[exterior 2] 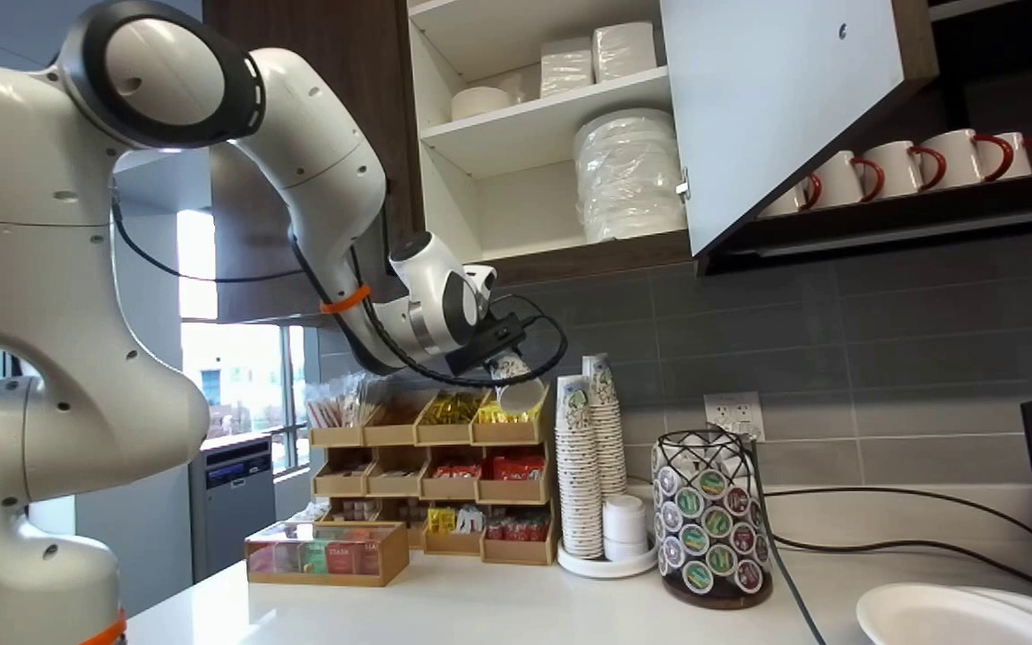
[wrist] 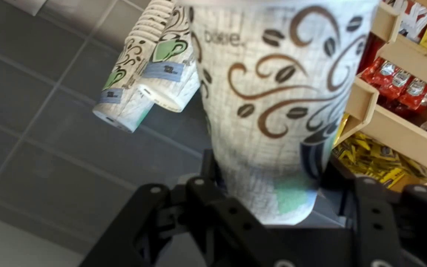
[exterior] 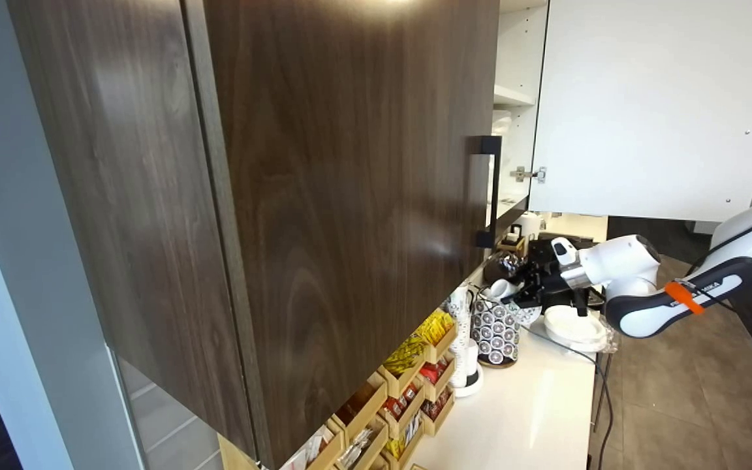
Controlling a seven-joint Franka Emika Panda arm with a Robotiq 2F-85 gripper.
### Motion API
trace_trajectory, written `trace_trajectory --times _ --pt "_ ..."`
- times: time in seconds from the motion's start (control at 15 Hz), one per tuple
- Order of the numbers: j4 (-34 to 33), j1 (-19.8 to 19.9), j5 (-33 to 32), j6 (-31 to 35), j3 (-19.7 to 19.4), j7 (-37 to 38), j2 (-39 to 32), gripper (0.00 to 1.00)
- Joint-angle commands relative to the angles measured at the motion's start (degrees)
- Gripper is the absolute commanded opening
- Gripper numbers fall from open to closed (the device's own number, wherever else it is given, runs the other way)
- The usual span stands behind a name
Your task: Put the cups together, then place them in the open cupboard
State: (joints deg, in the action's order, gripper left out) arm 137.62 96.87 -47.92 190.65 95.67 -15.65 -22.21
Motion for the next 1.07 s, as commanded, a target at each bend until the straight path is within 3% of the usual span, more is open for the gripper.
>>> trace_trajectory --times 0.0,0.2,0.33,0.53,0.67,1.0 --pt "1.55 13.65 -4.62 -10.49 14.47 -1.09 -13.93 0.43" --pt "2.91 19.25 -1.19 -20.42 22.84 -4.3 -23.18 0.43" --pt "2.42 19.64 -0.3 -27.05 25.61 -4.02 -29.27 0.43" --pt "1.4 18.57 1.51 -31.24 27.8 -2.94 -34.22 0.43" --pt "0.77 17.6 2.52 -31.93 28.7 -2.21 -36.49 0.43" --pt "-0.89 12.88 4.02 -25.79 29.42 -0.44 -37.99 0.43"
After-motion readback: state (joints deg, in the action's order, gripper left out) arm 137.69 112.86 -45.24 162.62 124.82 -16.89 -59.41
